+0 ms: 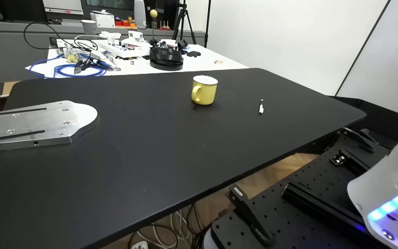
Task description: Put the pen inside the yellow mug
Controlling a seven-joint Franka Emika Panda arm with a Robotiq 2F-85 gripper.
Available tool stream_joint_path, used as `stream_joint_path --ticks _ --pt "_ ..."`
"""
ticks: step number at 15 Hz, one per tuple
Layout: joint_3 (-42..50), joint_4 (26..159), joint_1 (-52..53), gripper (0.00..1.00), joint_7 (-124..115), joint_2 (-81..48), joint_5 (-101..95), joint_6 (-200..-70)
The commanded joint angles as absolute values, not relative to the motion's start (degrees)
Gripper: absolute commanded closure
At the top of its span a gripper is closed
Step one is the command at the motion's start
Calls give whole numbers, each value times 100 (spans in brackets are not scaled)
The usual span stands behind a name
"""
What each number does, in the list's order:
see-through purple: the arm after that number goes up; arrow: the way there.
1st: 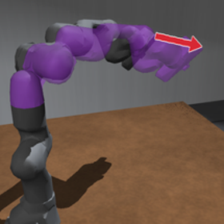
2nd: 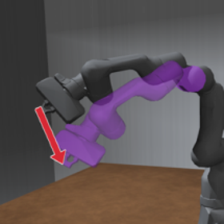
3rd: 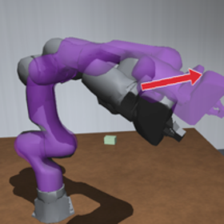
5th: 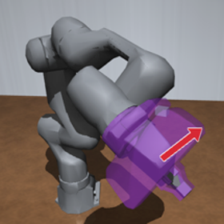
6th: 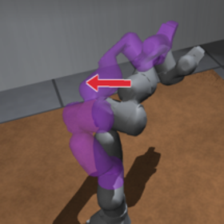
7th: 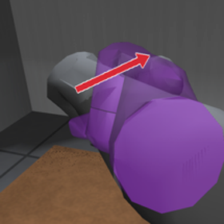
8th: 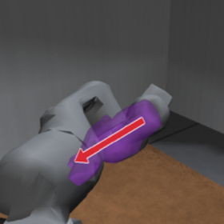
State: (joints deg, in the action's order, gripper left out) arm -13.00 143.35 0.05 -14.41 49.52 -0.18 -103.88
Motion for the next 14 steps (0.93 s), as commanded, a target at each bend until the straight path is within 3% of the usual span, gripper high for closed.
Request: stream_joint_path --ticks 1,7,14 --pt "-1243 14317 86 0 -1491 4931 -72 -10371" --pt "-1016 14210 -424 0 -1648 4425 -440 -10780" --pt "-278 14060 -1282 0 -1998 3022 -607 -12174"
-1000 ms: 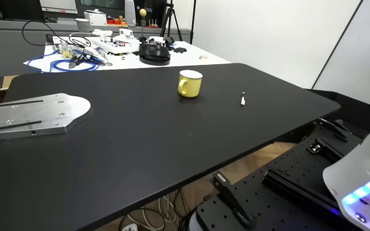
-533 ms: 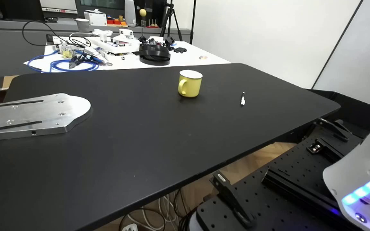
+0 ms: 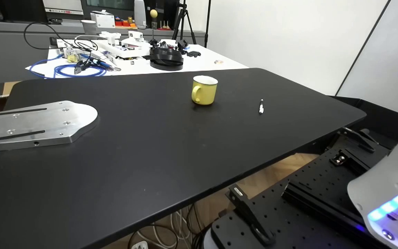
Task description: Put the pen inside the yellow mug
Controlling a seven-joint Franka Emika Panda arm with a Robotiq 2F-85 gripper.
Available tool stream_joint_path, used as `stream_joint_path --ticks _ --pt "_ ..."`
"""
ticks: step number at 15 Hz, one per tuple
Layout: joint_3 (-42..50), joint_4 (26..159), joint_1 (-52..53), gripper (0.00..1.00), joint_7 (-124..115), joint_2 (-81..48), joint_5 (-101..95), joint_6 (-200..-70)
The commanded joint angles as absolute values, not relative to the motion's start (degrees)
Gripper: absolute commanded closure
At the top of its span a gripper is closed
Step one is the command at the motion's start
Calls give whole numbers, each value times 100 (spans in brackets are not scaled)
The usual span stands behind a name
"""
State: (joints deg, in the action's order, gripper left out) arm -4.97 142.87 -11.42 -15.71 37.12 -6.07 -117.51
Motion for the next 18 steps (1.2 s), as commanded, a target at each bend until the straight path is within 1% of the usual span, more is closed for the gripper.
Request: stream_joint_path --ticks 1,9,13,14,18 --pt "-216 14073 -1345 0 -2071 2818 -591 -12393" --pt "-11 13688 -1530 0 -3146 1166 -579 -13810" --pt "145 13690 -1353 0 -3085 481 -473 -14048" --pt "195 13869 -1337 0 -2979 832 -580 -14058" --pt "261 13817 -1249 0 -2971 474 -561 -14118"
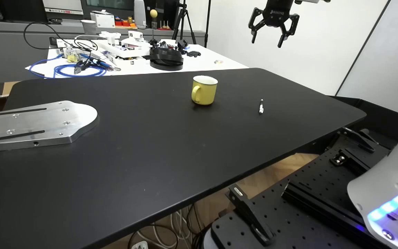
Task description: Put the pen inside the yellow mug
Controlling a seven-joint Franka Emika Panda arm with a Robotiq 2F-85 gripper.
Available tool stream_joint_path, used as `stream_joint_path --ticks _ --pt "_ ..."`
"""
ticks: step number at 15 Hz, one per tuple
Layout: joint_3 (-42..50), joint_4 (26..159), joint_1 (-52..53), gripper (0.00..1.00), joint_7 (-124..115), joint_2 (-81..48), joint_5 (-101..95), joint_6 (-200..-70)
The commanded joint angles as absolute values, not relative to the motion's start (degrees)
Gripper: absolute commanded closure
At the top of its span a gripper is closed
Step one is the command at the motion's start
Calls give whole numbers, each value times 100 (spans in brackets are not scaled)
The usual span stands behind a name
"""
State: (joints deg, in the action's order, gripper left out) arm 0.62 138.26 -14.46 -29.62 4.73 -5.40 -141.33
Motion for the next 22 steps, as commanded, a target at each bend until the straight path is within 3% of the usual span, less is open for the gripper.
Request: stream_joint_path --ticks 1,5,14,22 --pt "261 13796 -1248 0 -2971 476 -560 -14117" --pt "279 13831 -1264 0 -3086 394 -677 -14159" --pt "629 14569 -1125 0 -3277 -236 397 -15534" --pt "1204 14276 -660 0 -4023 -1321 -292 -15926"
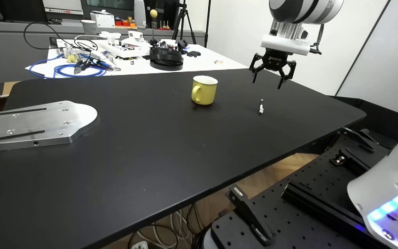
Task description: Put the pen inside the yellow mug
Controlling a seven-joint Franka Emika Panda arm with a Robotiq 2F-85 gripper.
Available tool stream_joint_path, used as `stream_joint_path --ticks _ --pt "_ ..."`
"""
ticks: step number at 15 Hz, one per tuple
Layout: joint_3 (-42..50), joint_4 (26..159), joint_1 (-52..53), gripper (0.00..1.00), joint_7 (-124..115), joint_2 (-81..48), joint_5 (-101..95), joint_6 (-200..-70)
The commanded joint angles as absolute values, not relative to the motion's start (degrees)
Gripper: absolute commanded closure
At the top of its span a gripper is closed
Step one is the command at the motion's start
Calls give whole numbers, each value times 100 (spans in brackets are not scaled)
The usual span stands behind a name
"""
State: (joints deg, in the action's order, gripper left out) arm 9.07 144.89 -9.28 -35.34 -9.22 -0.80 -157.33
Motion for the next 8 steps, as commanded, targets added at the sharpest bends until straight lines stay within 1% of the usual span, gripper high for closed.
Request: stream_joint_path --ticks 1,8 --pt "1293 14272 -581 0 -4110 -1424 -296 -15976" --pt "1715 14439 -102 0 -4162 -2056 -5 -16394"
